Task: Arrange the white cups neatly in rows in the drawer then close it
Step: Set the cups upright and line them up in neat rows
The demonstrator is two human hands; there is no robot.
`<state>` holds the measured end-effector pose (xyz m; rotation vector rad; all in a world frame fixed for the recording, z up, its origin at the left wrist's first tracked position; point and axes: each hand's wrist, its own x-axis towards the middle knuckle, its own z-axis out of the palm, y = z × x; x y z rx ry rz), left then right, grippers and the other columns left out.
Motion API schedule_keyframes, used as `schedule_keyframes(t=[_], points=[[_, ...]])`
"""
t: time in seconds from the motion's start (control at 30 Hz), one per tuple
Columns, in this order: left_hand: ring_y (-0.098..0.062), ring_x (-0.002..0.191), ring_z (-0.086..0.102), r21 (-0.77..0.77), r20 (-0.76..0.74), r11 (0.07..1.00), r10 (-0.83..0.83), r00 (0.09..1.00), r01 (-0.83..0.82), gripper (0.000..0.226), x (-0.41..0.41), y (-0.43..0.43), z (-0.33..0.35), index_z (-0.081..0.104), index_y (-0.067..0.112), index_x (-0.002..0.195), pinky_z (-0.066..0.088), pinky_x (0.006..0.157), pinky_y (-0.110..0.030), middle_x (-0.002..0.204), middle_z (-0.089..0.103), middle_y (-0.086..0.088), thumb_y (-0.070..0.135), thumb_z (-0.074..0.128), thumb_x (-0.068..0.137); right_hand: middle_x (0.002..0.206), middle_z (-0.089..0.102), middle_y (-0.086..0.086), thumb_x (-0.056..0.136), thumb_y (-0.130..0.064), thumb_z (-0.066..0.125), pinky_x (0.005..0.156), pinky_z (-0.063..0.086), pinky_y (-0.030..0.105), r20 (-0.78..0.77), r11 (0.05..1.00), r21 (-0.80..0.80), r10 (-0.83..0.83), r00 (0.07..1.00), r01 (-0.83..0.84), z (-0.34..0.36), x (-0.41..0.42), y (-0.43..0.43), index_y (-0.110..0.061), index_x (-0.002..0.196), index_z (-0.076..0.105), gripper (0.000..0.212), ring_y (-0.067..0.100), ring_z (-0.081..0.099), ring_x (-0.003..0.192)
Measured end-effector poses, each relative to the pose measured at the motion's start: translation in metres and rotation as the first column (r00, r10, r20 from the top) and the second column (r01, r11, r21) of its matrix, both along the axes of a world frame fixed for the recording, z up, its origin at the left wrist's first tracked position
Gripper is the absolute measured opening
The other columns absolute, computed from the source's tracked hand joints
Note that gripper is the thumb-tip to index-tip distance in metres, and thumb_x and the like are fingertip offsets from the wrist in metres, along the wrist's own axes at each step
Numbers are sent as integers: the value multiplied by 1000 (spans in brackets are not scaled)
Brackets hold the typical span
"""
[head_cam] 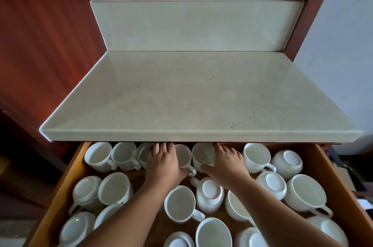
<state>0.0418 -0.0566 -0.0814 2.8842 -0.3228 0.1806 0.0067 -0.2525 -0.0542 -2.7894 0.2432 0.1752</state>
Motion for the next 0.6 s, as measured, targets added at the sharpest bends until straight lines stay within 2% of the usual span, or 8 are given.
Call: schedule_keyframes(t=[0.13,0.23,0.33,0.4,0.47,0.5,0.6], points=[[-37,113,49,15,35,1000,22,999,-23,94,0,-4,-9,53,7,117,45,101,-50,117,58,-15,71,79,54,149,47,-2,83,-67,57,119,20,38,14,1000,17,3,1000,-4,-1,-2,-2,-20,157,27,93,23,38,140],[-40,108,50,50,30,997,60,998,-61,92,2,-5,-14,53,6,115,45,96,-56,112,58,-18,66,85,53,150,47,-3,82,-67,58,120,20,38,20,1000,21,12,1000,-12,-2,-2,-3,-22,157,27,93,24,38,140],[-41,103,51,64,-8,990,127,992,-126,85,2,-8,-13,55,10,110,47,89,-56,106,57,-17,58,92,51,151,47,-3,82,-67,58,121,19,38,24,1000,28,8,1000,-9,-2,-2,-3,-23,157,26,93,24,37,140],[-41,105,53,8,-43,994,105,994,-105,93,-1,-5,-9,56,9,117,49,89,-53,112,57,-17,68,86,51,151,47,-3,82,-67,58,121,18,38,25,1000,28,10,1000,-10,-2,-3,-3,-22,157,26,93,25,36,141],[-41,118,51,-63,-42,997,42,998,-45,105,-4,5,-2,50,10,135,46,98,-52,128,53,-16,73,79,57,152,46,-2,83,-68,57,122,17,39,24,1000,30,9,1000,-9,-3,-4,-4,-20,158,24,95,25,35,142],[-39,127,47,-68,-62,998,-2,998,-3,106,-5,14,2,43,11,145,42,105,-50,137,50,-15,69,78,63,152,46,-1,82,-68,56,122,17,39,24,1000,30,6,1000,-7,-3,-5,-4,-18,158,23,97,26,33,143],[-32,138,44,-92,-113,993,-83,990,73,91,-5,48,13,36,11,155,35,115,-40,150,50,-13,40,77,79,149,48,-1,82,-69,56,123,15,40,42,1000,2,0,999,0,-3,-5,-5,-19,156,27,94,25,33,143]])
